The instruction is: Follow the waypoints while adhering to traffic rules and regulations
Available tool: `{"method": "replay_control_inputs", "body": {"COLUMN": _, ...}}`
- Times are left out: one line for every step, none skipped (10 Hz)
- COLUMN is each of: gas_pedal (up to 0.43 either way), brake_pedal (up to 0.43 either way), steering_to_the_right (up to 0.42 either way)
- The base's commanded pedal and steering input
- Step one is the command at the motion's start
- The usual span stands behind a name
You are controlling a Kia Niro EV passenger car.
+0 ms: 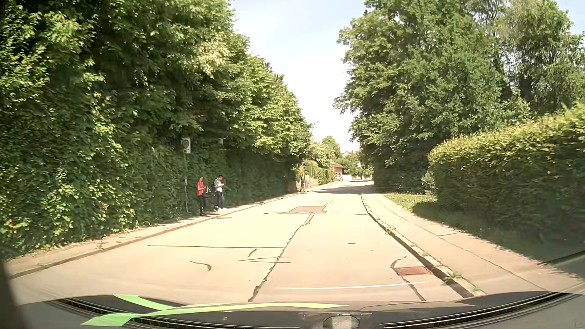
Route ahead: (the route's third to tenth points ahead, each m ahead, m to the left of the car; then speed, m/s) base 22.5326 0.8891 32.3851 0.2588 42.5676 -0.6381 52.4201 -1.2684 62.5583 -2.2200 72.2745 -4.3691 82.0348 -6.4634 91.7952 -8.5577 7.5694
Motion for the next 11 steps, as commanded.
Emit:
{"method": "replay_control_inputs", "body": {"gas_pedal": 0.098, "brake_pedal": 0.000, "steering_to_the_right": 0.010}}
{"method": "replay_control_inputs", "body": {"gas_pedal": 0.110, "brake_pedal": 0.000, "steering_to_the_right": 0.011}}
{"method": "replay_control_inputs", "body": {"gas_pedal": 0.110, "brake_pedal": 0.000, "steering_to_the_right": 0.012}}
{"method": "replay_control_inputs", "body": {"gas_pedal": 0.110, "brake_pedal": 0.000, "steering_to_the_right": 0.015}}
{"method": "replay_control_inputs", "body": {"gas_pedal": 0.110, "brake_pedal": 0.000, "steering_to_the_right": 0.016}}
{"method": "replay_control_inputs", "body": {"gas_pedal": 0.110, "brake_pedal": 0.000, "steering_to_the_right": 0.016}}
{"method": "replay_control_inputs", "body": {"gas_pedal": 0.110, "brake_pedal": 0.000, "steering_to_the_right": 0.016}}
{"method": "replay_control_inputs", "body": {"gas_pedal": 0.110, "brake_pedal": 0.000, "steering_to_the_right": 0.015}}
{"method": "replay_control_inputs", "body": {"gas_pedal": 0.110, "brake_pedal": 0.000, "steering_to_the_right": 0.014}}
{"method": "replay_control_inputs", "body": {"gas_pedal": 0.110, "brake_pedal": 0.000, "steering_to_the_right": 0.014}}
{"method": "replay_control_inputs", "body": {"gas_pedal": 0.110, "brake_pedal": 0.000, "steering_to_the_right": 0.013}}
